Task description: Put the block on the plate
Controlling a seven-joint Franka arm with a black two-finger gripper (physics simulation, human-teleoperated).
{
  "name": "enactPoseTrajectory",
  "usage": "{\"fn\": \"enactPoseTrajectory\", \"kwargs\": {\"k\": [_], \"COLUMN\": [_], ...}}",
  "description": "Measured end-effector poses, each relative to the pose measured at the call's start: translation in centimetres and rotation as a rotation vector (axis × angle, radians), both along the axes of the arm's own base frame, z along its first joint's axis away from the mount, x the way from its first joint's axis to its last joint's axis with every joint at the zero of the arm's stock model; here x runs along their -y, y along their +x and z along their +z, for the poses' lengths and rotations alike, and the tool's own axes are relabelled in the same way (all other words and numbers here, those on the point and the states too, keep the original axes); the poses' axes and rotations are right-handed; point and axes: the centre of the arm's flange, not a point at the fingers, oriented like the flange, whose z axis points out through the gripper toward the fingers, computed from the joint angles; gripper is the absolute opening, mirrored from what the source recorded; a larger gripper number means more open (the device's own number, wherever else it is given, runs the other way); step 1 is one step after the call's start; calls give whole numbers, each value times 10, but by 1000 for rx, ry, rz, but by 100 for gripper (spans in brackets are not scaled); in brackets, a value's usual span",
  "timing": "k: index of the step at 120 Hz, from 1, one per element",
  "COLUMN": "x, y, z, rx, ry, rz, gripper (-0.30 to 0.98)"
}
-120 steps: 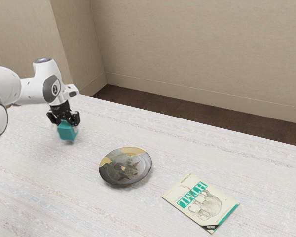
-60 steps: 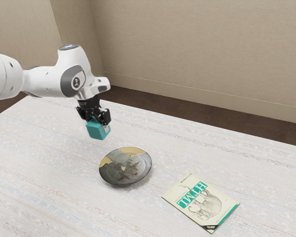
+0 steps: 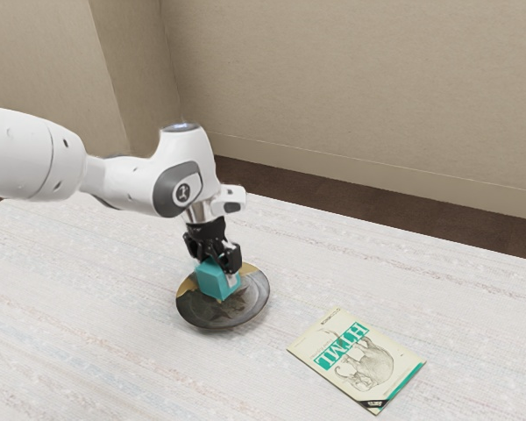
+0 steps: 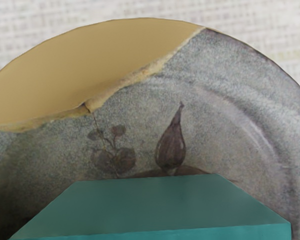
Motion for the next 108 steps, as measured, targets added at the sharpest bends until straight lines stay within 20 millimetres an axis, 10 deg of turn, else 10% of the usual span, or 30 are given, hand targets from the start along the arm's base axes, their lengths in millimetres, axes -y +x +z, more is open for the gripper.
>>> {"fn": "enactPoseTrajectory", "kwargs": {"k": [33, 108], "x": [1, 7], "y": [6, 35], "z": [-4, 209], "rx": [41, 187], "ry": [-5, 188], "rz": [4, -291], "gripper": [56, 68]}}
